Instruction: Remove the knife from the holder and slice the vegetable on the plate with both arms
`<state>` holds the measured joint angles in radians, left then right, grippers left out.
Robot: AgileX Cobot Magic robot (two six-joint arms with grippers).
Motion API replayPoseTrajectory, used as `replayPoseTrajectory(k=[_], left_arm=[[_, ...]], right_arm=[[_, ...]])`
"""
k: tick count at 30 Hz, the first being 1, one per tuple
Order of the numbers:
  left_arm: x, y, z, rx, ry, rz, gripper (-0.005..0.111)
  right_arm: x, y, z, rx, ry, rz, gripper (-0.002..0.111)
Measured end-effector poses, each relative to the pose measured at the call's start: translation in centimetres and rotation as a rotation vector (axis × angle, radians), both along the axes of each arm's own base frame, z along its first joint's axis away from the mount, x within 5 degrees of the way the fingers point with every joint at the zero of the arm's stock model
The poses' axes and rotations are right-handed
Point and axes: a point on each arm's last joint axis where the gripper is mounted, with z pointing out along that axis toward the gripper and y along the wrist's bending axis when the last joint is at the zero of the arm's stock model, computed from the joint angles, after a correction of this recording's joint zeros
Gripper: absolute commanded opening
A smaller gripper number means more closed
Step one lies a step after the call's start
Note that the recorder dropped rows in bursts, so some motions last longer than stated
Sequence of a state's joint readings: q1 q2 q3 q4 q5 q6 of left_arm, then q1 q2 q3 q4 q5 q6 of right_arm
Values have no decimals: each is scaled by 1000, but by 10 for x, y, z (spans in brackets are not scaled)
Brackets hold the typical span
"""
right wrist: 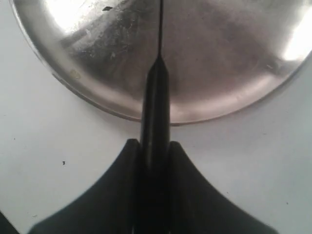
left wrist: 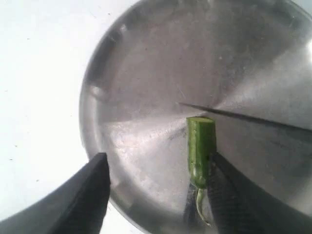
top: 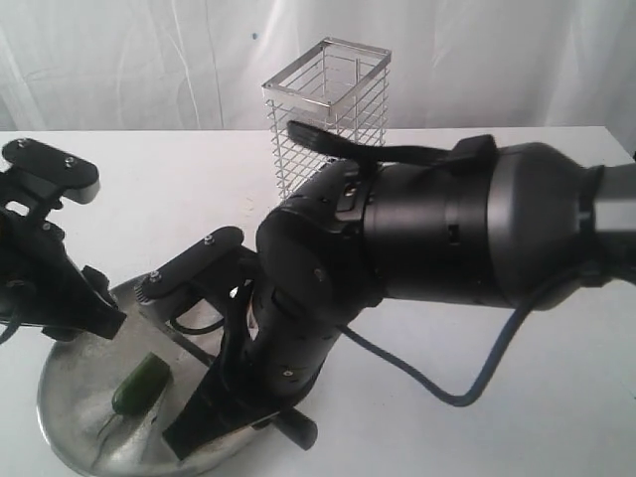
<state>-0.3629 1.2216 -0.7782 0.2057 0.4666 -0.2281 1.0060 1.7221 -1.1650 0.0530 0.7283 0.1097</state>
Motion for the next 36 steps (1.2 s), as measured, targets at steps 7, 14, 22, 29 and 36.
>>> replayPoseTrajectory(k=[7,14,22,29,36], left_arm=[[-2,2,4,5,-21,12,62],[-1,2,4,6,-30,10,62],[-1,2,5,7,-31,9,62],[-1,2,5,9,-33,8,62],[-1,2,5,8,-33,10,62]], right_arm=[[-8,13,-10,31,25,8,0],[-9,17,-16,38,37,3,0],[-6,23,-36,19,53,-3,0],[-3,25,-35,37,13,6,0],[0,26,-38,32,-14,12,0]])
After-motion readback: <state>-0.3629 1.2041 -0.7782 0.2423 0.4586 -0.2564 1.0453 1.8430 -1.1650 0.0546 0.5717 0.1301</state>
